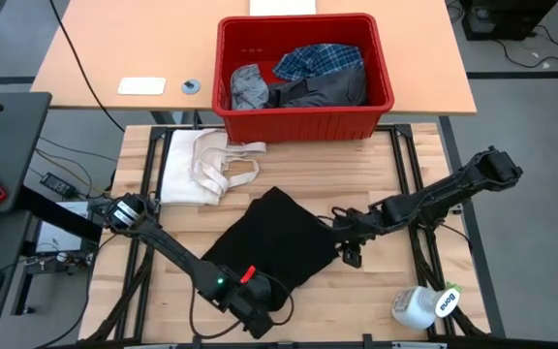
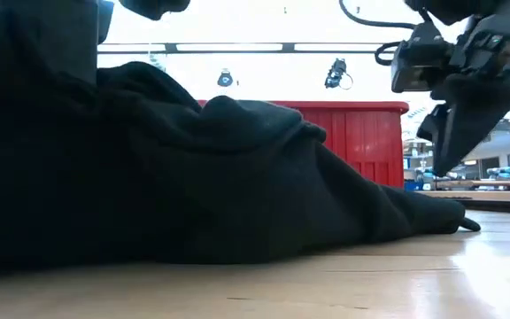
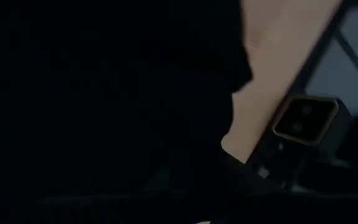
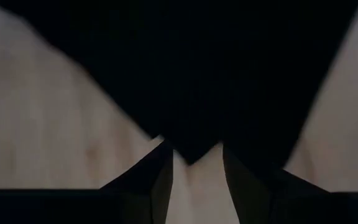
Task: Fold Laundry from Bin
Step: Fold the black shirt
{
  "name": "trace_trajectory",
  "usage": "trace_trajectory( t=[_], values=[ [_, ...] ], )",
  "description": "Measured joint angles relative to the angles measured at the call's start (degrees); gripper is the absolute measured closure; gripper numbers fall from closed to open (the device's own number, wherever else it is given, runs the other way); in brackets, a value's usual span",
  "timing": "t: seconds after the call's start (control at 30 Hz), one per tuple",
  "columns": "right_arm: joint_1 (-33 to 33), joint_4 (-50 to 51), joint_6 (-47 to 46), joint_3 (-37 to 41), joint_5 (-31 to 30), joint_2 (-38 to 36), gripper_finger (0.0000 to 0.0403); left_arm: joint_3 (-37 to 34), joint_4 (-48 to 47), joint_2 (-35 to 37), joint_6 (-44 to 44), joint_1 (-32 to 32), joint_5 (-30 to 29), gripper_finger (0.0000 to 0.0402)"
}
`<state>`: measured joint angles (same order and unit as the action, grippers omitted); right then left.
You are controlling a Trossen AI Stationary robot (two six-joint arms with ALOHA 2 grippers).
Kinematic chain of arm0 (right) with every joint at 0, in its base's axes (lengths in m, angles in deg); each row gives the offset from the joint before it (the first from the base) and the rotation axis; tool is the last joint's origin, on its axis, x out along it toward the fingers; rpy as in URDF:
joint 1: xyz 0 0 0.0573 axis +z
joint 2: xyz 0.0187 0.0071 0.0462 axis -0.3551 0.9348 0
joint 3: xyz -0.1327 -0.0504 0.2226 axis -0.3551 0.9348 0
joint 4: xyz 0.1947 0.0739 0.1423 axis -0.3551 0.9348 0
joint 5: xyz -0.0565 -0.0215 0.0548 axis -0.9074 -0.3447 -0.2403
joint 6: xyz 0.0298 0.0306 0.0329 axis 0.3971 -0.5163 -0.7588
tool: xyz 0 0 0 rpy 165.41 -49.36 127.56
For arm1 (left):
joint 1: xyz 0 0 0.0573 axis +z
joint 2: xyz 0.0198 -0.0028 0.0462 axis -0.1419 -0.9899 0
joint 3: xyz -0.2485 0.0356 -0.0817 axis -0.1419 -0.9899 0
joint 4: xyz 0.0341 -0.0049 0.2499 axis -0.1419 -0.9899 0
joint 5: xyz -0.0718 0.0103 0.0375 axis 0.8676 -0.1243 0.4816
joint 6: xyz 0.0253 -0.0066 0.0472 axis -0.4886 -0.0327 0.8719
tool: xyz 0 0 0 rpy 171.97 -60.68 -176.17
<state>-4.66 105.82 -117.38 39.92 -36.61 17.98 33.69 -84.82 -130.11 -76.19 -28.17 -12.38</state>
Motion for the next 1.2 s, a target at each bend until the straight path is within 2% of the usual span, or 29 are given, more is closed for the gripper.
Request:
trace_trajectory(
  t=[0.17,0.33,0.47,0.63,0.83,1.0,1.2],
  values=[
    [-2.71,0.20,3.44,0.00,-3.95,0.00,0.0230,0.00,-1.35,-0.02,-7.76,-1.08,-1.12,0.0295],
    [-4.25,2.52,7.35,0.84,-4.63,0.56,0.0204,-0.02,-0.70,-0.50,-8.77,-1.27,-1.65,0.0244],
    [-4.28,1.74,11.70,4.13,-3.79,1.27,0.0201,-0.05,0.42,-0.50,-9.12,-1.22,-1.78,0.0238],
    [-2.84,0.65,18.66,5.69,-4.43,1.22,0.0209,-0.04,9.60,-0.50,-6.41,-2.09,-1.98,0.0237],
    [-1.44,-7.78,26.70,7.84,-5.09,1.20,0.0214,-0.02,7.30,-0.50,-8.44,-5.03,-3.31,0.0230],
    [-2.68,-10.95,26.59,8.31,-6.82,1.20,0.0207,-0.02,7.40,-0.50,-9.43,-8.07,-5.04,0.0200],
    [-3.10,-11.91,21.53,8.31,-2.96,1.16,0.0202,-0.02,5.56,-2.14,-7.96,-9.44,-8.51,0.0178]
  ],
)
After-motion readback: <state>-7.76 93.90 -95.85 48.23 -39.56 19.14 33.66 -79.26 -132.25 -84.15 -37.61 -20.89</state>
